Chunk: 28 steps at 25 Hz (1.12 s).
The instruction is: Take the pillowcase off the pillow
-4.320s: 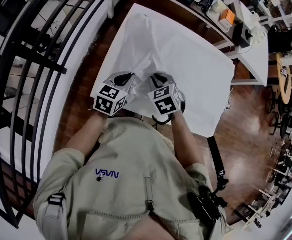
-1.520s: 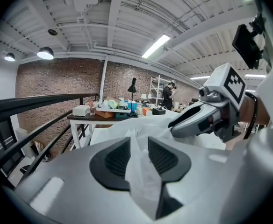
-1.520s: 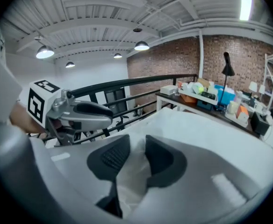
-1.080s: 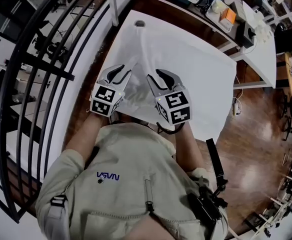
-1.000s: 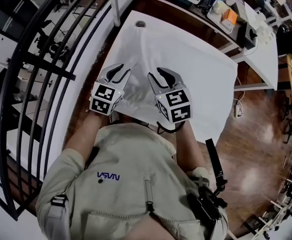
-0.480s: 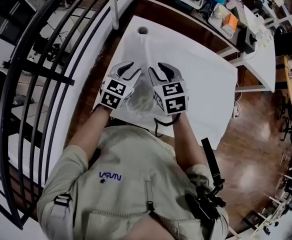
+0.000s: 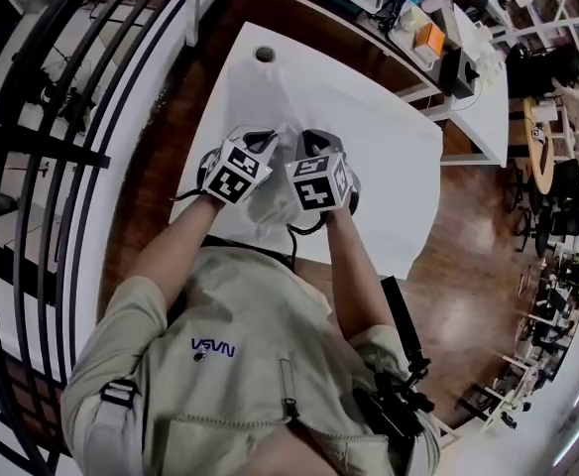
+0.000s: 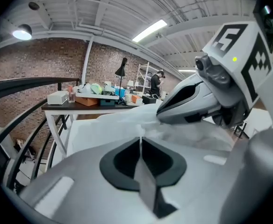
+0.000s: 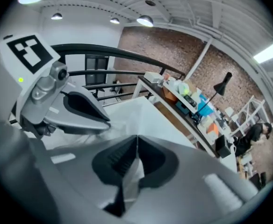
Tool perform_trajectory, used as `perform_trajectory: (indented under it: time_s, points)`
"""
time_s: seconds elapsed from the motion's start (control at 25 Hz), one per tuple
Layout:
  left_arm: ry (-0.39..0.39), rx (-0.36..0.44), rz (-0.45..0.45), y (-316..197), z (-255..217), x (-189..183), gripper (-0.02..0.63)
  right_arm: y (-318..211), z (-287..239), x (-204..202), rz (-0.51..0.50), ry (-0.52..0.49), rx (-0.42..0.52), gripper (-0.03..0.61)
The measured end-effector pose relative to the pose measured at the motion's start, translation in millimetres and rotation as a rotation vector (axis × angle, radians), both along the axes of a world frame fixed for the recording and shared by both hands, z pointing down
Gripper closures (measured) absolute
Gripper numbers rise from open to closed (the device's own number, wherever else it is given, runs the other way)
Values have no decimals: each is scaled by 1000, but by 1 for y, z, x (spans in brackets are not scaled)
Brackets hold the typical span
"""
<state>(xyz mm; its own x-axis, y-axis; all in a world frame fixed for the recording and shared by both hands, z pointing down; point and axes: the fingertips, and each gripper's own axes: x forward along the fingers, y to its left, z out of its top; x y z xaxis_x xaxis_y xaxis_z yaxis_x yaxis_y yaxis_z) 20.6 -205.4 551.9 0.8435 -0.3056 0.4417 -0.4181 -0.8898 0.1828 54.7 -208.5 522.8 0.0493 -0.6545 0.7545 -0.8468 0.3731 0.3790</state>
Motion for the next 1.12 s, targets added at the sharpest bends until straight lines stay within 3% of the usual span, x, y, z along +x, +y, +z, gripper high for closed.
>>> perform_trajectory:
  time_s: [0.36,0.64,0.92,1.04,1.12]
  points:
    - [-59,10,-235,-32,7,-51,600,-4,-44,78,141,-20,171,569]
    - [-101,-62,-354,-49,51,-74,601,11,-28,137,262,-31,154,571]
    - [-81,-131,-352,-46,65,-69,600,12,-13,123,227,-52,118,569]
    - [-56,-125,-291,-41,61,-57,595,10,-14,117,202,-56,115,568]
    - [-25,-119,-238,-36,51,-46,542,8,-14,109,186,-70,111,560]
